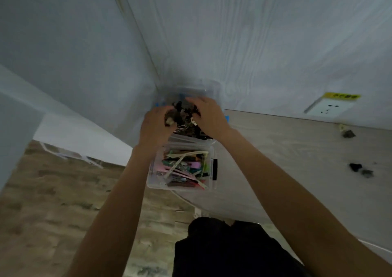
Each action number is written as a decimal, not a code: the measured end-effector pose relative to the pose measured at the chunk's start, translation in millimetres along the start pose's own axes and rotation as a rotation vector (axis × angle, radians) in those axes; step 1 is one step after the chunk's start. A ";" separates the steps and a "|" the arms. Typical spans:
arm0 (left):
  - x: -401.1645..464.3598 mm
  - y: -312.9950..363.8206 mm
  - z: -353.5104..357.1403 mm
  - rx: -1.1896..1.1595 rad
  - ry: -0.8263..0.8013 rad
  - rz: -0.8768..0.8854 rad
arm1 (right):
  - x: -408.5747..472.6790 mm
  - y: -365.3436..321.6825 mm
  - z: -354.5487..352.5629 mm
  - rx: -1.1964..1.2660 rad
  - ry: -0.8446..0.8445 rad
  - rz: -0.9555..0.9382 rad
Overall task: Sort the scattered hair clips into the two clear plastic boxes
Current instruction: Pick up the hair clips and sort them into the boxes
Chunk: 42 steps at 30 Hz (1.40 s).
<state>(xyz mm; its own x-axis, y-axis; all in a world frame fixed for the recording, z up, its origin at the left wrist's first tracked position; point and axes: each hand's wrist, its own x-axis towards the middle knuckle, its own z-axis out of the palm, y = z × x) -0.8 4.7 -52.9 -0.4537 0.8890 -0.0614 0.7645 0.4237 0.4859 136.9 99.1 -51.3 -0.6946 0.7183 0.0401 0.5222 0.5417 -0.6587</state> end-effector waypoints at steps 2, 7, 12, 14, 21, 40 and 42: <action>-4.6 -13.6 0.8 0.005 0.011 0.013 | -11.6 12.8 2.4 -0.118 0.051 0.034; -12.7 -29.0 14.4 -0.048 0.011 -0.072 | -34.0 27.8 27.5 -0.375 -0.108 0.148; -15.0 -35.2 20.6 -0.145 0.004 -0.126 | -6.7 7.1 46.9 -0.506 -0.123 0.087; -13.8 -38.8 19.5 -0.185 0.011 -0.130 | 5.7 -3.7 54.3 -0.485 -0.160 0.031; -15.1 -39.1 19.6 -0.228 0.036 -0.096 | 34.3 -26.8 68.2 -0.464 -0.320 -0.122; -31.0 73.9 42.0 -0.269 0.200 0.559 | -131.2 65.8 -51.6 -0.058 0.347 0.208; -39.1 114.4 67.1 -0.364 0.089 0.634 | -176.8 97.2 -71.1 -0.087 0.442 0.352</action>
<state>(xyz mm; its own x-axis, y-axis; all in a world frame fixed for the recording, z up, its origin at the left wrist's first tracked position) 135.2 30.1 -53.5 -0.0223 0.9200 0.3913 0.6988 -0.2656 0.6642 345.6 55.9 -69.1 -0.2080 0.9662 0.1520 0.7369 0.2570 -0.6253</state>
